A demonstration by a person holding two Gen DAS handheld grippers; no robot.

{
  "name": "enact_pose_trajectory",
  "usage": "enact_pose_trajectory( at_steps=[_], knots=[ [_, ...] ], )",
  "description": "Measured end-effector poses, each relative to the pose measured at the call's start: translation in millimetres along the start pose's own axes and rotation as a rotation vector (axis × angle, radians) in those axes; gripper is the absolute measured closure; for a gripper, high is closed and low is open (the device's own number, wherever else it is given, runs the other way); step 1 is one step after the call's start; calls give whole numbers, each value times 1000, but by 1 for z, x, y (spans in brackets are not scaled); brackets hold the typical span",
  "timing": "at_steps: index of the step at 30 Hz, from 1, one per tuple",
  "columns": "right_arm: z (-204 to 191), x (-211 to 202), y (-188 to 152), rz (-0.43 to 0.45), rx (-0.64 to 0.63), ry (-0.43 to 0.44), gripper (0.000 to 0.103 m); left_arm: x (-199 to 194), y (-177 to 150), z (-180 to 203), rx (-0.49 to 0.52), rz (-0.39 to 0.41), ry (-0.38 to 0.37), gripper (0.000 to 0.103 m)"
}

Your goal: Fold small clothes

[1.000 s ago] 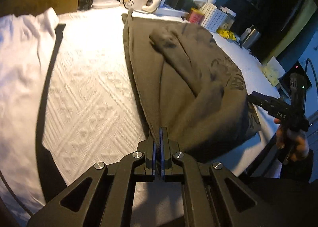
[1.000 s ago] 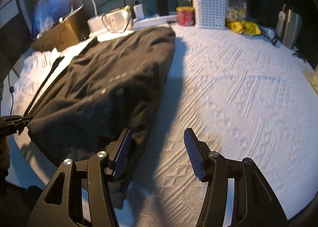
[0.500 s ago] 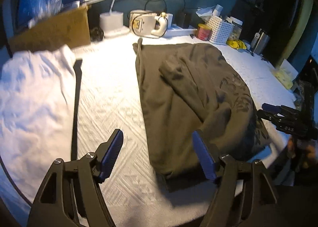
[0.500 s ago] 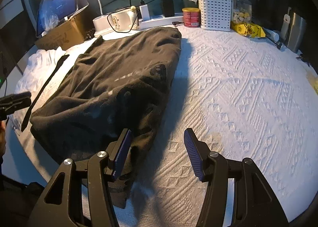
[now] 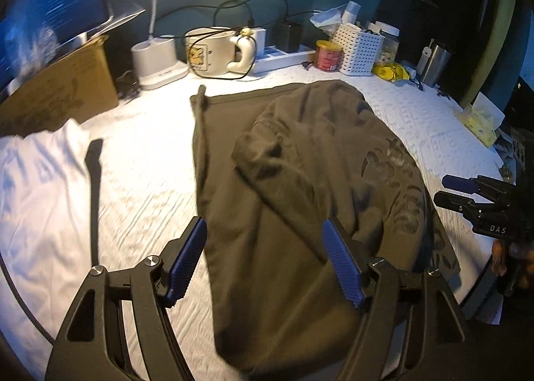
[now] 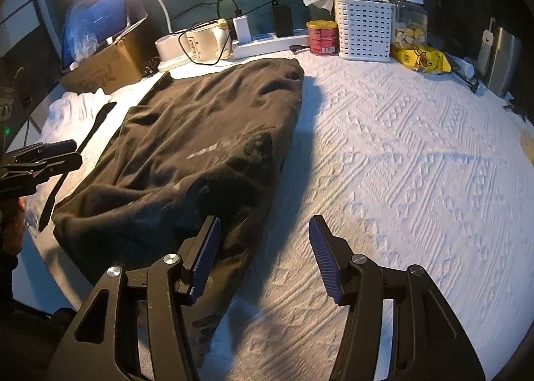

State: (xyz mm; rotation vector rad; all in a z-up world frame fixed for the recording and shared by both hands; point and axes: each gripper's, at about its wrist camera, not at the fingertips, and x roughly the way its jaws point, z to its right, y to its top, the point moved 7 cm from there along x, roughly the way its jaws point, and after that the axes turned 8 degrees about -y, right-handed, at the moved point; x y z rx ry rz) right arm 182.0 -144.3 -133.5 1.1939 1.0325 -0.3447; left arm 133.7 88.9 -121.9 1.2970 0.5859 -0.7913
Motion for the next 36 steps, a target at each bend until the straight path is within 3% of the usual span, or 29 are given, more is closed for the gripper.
enact_pose_trajectory(
  at_steps=[7, 16, 18, 19, 20, 21, 23, 26, 36],
  knots=[
    [9, 9, 13, -2, 0, -14, 45, 24, 22, 8, 31, 27, -56, 31],
    [22, 24, 30, -10, 6, -29, 45, 65, 40, -11, -39, 3, -79, 33],
    [25, 28, 34, -16, 9, -34, 45, 75, 42, -18, -58, -15, -76, 46],
    [27, 30, 36, -17, 11, -35, 45, 77, 43, -20, -63, -20, -78, 61],
    [28, 32, 38, -19, 12, -35, 45, 80, 44, -23, -68, -26, -84, 82],
    [30, 35, 41, -21, 14, -37, 45, 81, 44, -23, -68, -26, -94, 90],
    [34, 40, 46, -21, 16, -37, 45, 78, 48, -25, -68, -13, -113, 98],
    [37, 49, 55, -21, 19, -35, 45, 72, 53, -29, -82, 5, -135, 100],
    [30, 75, 105, 10, 25, 9, 45, 37, 97, -65, -71, 115, -102, 100]
  ],
)
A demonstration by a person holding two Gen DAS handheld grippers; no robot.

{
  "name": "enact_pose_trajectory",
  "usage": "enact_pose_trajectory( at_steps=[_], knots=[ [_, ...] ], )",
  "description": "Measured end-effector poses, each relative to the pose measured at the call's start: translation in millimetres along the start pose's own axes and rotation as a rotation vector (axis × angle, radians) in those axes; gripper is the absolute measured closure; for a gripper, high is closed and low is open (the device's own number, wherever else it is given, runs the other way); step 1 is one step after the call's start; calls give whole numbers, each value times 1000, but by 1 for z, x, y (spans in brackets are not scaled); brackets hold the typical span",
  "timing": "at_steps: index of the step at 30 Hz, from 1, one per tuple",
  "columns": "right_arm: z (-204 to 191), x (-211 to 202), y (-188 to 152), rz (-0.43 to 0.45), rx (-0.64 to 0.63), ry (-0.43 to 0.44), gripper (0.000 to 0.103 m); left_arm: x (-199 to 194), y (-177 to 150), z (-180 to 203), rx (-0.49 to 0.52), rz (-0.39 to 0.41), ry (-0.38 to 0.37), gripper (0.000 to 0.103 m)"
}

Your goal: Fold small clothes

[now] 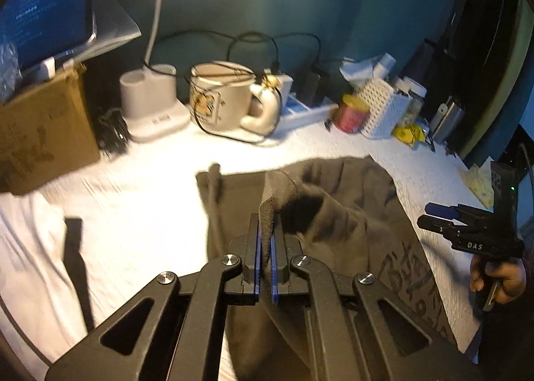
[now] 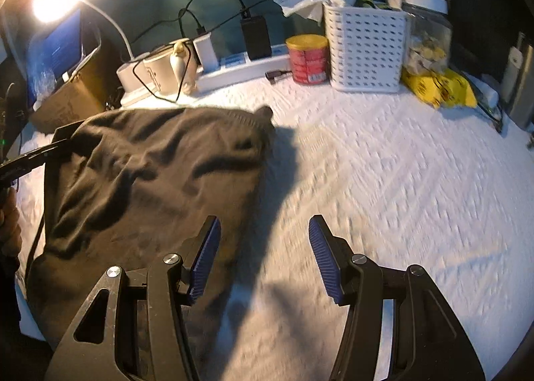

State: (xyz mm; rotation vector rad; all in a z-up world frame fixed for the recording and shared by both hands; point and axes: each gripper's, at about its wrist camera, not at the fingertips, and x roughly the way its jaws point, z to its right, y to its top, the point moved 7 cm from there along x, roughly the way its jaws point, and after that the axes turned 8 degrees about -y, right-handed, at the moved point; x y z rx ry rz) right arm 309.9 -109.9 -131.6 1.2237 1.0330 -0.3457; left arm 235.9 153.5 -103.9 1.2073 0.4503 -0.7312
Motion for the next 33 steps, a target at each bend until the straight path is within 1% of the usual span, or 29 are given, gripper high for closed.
enact_pose_trajectory(
  at_steps=[5, 7, 9, 12, 14, 17, 20, 21, 22, 23, 24, 26, 29, 31, 33],
  knots=[
    [-1, 22, 24, -7, 75, 57, 45, 16, 1, -14, 15, -39, 1, 100],
    [-1, 33, 33, -21, 128, 101, 45, 21, -1, -19, 9, -53, -2, 100],
    [-3, 44, 35, -55, 164, 138, 45, 25, -5, -23, 3, -65, -9, 100],
    [-9, 59, 37, -99, 217, 229, 45, 28, -9, -28, -3, -82, -20, 100],
    [-12, 68, 41, -114, 226, 242, 45, 31, -12, -29, 3, -96, -27, 100],
    [-11, 75, 54, -103, 249, 258, 45, 31, -12, -28, 5, -97, -40, 100],
    [-9, 78, 72, -66, 261, 291, 58, 28, -9, -26, 6, -86, -60, 100],
    [-10, 79, 76, -56, 250, 298, 59, 28, -8, -26, 7, -82, -64, 100],
    [-11, 81, 78, -51, 236, 297, 61, 26, -7, -27, 7, -76, -67, 100],
    [-13, 84, 80, -50, 207, 286, 68, 26, -6, -28, 5, -71, -66, 100],
    [-14, 86, 80, -48, 195, 278, 71, 27, -5, -31, 2, -65, -60, 100],
    [-14, 89, 80, -38, 181, 266, 72, 33, -5, -40, -18, -72, -44, 100],
    [-13, 92, 77, -30, 151, 225, 71, 44, -9, -51, -53, -89, -45, 100],
    [-15, 92, 77, -33, 137, 206, 71, 50, -14, -53, -70, -118, -42, 100],
    [-15, 88, 77, -28, 114, 179, 70, 50, -14, -51, -73, -122, -45, 99]
  ],
)
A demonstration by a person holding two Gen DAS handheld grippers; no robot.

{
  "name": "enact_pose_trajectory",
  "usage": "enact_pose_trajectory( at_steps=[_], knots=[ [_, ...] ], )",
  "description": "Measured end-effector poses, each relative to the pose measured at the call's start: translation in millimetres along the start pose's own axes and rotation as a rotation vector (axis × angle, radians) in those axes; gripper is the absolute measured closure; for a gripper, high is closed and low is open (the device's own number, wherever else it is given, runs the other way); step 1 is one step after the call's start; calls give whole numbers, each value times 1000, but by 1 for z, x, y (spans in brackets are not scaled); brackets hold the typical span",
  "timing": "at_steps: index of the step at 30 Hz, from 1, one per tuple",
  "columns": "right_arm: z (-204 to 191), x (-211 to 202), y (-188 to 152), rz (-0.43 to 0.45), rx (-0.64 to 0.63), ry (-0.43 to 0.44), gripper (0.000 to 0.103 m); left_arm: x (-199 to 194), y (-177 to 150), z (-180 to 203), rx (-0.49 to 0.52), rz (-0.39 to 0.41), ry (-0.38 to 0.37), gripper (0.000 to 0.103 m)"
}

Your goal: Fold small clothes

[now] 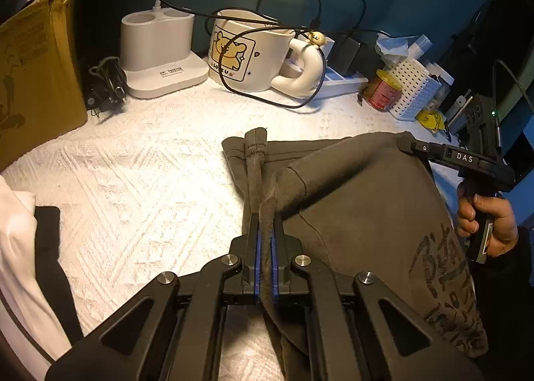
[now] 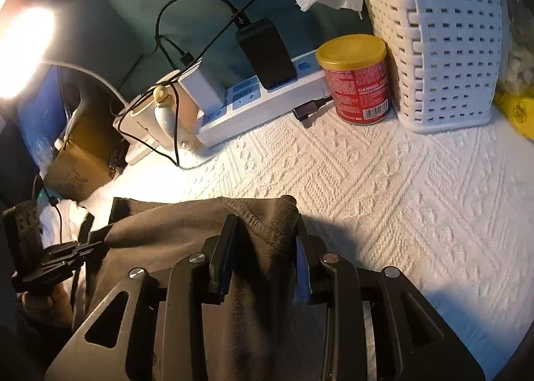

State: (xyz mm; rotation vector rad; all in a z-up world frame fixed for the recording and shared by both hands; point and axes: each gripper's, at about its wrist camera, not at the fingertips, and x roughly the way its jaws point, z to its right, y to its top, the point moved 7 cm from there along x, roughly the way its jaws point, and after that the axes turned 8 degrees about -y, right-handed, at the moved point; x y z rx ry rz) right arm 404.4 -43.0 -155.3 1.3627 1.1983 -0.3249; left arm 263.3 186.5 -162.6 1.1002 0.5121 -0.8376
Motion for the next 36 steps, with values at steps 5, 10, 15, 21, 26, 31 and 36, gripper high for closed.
enact_pose_trajectory(
  at_steps=[5, 10, 15, 21, 26, 31, 36],
  knots=[
    [-5, -20, 0, 54, -72, -99, 63, -13, 2, 1, -46, 15, -8, 89],
    [-6, -42, -9, 87, -94, -136, 63, -27, -3, 15, -17, 41, -16, 78],
    [-12, -55, -29, 77, -105, -141, 63, -41, -16, 33, 11, 41, -31, 74],
    [-18, -74, -54, 72, -101, -147, 63, -51, -43, 54, 39, 23, -62, 74],
    [-22, -91, -76, 78, -96, -139, 63, -59, -64, 72, 61, 18, -72, 74],
    [-25, -105, -101, 71, -91, -135, 63, -69, -88, 91, 109, 10, -75, 73],
    [-25, -119, -119, 74, -83, -138, 63, -77, -106, 100, 123, 2, -89, 73]
  ],
)
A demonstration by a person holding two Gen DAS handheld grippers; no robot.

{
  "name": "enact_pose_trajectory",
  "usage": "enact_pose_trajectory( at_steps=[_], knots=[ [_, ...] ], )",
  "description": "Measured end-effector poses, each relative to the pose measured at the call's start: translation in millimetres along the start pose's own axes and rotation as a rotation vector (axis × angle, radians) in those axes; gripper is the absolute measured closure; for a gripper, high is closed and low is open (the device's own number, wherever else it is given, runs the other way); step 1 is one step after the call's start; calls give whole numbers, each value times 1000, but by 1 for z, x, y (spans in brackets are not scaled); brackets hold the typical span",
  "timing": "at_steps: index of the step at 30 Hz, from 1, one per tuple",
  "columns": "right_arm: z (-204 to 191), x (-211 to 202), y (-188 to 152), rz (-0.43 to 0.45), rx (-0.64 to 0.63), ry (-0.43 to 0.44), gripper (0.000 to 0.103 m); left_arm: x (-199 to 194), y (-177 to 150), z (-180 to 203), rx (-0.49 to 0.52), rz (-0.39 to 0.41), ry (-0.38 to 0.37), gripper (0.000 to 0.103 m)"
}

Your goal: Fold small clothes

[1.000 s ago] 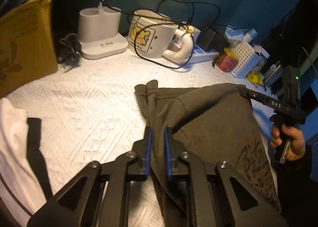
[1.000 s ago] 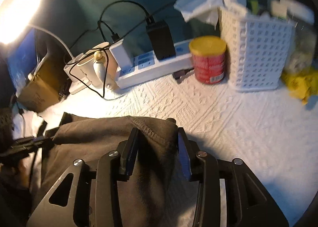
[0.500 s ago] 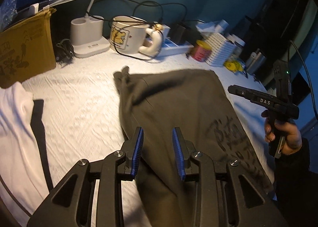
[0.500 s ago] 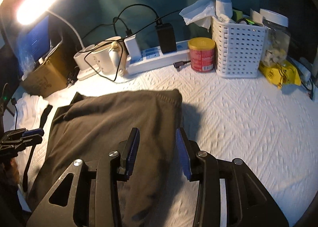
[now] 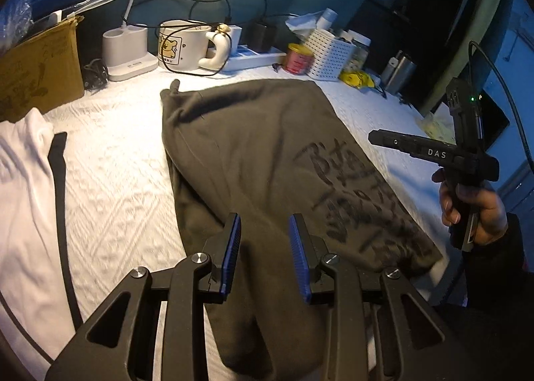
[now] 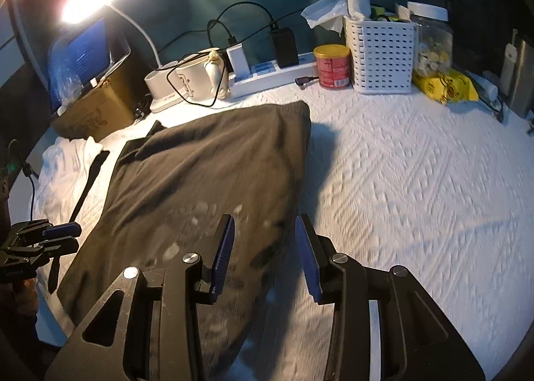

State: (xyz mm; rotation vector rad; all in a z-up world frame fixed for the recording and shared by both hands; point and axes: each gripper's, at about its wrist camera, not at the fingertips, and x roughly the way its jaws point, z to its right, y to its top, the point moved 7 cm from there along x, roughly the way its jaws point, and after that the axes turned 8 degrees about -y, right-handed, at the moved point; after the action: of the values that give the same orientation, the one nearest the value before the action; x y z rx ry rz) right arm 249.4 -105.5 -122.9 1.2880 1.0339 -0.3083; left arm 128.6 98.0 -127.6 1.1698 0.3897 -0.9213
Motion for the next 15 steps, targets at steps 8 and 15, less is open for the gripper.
enact_pose_trajectory(
  at_steps=[8, 15],
  knots=[
    [-1, -22, -26, 0, 15, 1, 63, -4, -25, 13, -3, -11, -11, 73],
    [-6, -34, -59, -27, 20, 19, 63, 4, -53, 12, -61, -66, -15, 73]
  ],
)
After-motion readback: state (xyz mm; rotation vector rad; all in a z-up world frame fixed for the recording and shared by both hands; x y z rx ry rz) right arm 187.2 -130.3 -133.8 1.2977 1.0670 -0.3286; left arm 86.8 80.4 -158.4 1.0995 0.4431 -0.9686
